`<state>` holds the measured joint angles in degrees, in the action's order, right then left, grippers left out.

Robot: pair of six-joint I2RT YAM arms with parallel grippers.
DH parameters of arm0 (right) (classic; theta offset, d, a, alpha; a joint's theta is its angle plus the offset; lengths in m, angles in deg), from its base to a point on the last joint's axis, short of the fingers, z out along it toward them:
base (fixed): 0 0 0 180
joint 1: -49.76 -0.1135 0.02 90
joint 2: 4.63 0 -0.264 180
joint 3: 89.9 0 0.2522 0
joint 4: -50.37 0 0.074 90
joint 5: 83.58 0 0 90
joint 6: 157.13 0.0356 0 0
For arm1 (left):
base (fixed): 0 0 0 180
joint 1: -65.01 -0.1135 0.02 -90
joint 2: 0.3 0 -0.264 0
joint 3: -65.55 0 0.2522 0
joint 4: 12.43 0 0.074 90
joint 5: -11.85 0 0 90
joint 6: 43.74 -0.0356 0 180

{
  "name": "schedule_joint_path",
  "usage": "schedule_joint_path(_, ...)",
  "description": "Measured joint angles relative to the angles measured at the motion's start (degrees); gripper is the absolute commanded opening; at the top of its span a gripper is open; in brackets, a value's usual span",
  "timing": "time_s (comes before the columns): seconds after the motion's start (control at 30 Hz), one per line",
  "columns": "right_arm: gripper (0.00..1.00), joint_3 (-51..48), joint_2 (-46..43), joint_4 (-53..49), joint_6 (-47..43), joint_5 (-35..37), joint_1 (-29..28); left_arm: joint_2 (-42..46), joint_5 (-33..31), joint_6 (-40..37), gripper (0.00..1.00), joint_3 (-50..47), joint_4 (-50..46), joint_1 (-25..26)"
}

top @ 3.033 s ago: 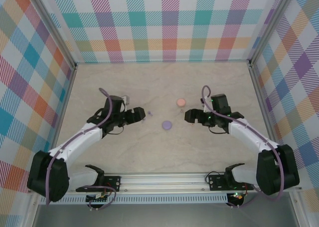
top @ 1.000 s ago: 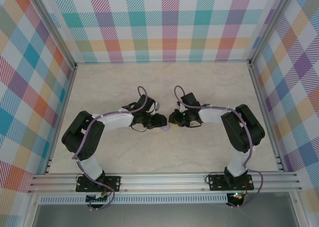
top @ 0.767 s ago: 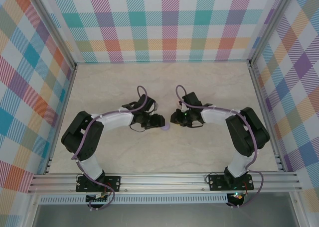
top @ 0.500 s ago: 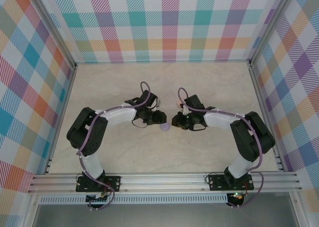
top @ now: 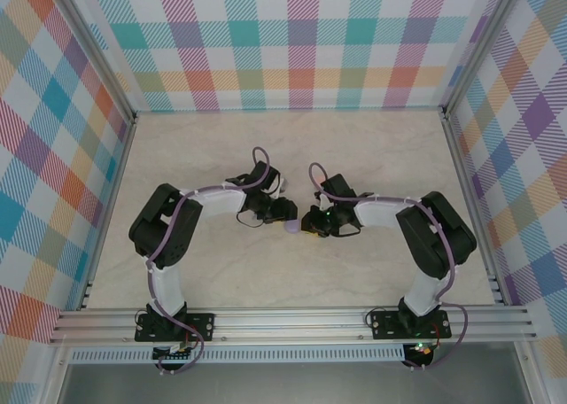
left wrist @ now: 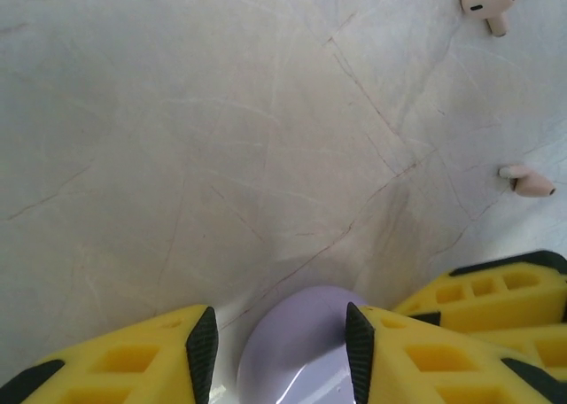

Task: Insert wireless bluetooth earbuds into charging case

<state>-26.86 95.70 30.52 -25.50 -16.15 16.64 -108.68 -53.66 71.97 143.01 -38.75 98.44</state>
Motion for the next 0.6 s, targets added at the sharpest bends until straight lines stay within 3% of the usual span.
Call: schedule_joint_path(0.6,0.22,4.85,3.32,-1.88,-0.09,1.57,0.00,9.86,-0.09,3.87,0.56,-10.75,2.56,0.07)
